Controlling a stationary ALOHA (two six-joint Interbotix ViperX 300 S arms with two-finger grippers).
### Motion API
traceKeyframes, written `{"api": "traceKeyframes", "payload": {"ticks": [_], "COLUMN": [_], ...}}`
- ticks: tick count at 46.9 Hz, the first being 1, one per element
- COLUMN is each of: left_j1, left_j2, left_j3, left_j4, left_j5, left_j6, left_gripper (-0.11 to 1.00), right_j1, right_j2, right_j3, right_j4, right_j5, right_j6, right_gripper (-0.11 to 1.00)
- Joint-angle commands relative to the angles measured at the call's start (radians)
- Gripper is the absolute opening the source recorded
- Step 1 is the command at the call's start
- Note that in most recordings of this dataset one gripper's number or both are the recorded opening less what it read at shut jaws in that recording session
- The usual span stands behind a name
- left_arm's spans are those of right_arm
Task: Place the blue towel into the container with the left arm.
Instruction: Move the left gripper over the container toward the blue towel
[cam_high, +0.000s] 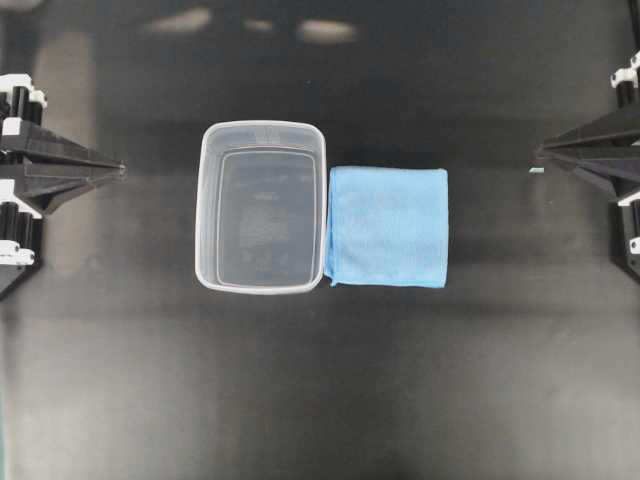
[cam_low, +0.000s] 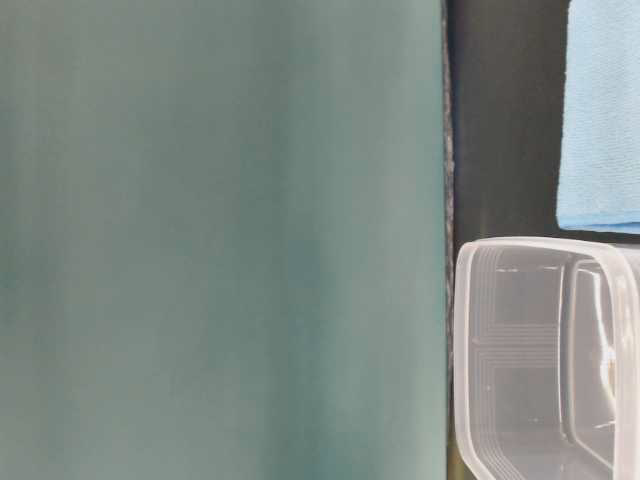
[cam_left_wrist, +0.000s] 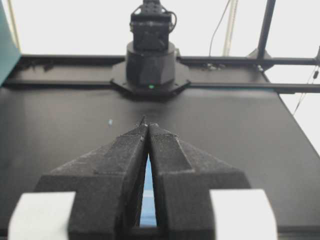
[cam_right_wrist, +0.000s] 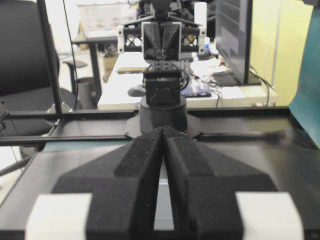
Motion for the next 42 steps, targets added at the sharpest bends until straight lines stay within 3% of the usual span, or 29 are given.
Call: {"api": "traceKeyframes", "payload": {"ticks": [1,5,13,28,32,38,42], "left_j1": [0.002,0.003,0.003,0.014,0.012,0.017,0.023], "left_j2": [0.029,0.061,0.167,0.449,0.534,0.646,0.724], "left_j3": [-0.066,-0.117,-0.255,-0.565,-0.649,-0.755,-0.834], "left_j4": [0.04,0.04,0.04,0.04,0.041,0.041,0.041], "left_j5": [0.063,0.15,0.347,0.66,0.707,0.767,0.831], "left_j6": [-0.029,-0.048,-0.048,-0.041,-0.052,-0.038,-0.035], "left_gripper": [0.06,0.0,0.0,0.0,0.0,0.01,0.11], "right_j1": [0.0,-0.002,-0.002,-0.005,-0.005,-0.005,-0.005], "right_j2": [0.005,-0.003,-0.04,-0.163,-0.196,-0.23,-0.241], "right_j3": [-0.011,-0.008,-0.006,0.015,0.017,0.014,0.011], "right_j4": [0.005,0.008,0.006,0.006,0.008,0.006,0.006], "right_j5": [-0.003,0.032,0.158,0.327,0.353,0.388,0.402], "right_j6": [0.0,0.003,0.009,0.106,0.115,0.115,0.115], "right_gripper": [0.01,0.01,0.0,0.04,0.16,0.49,0.7]}}
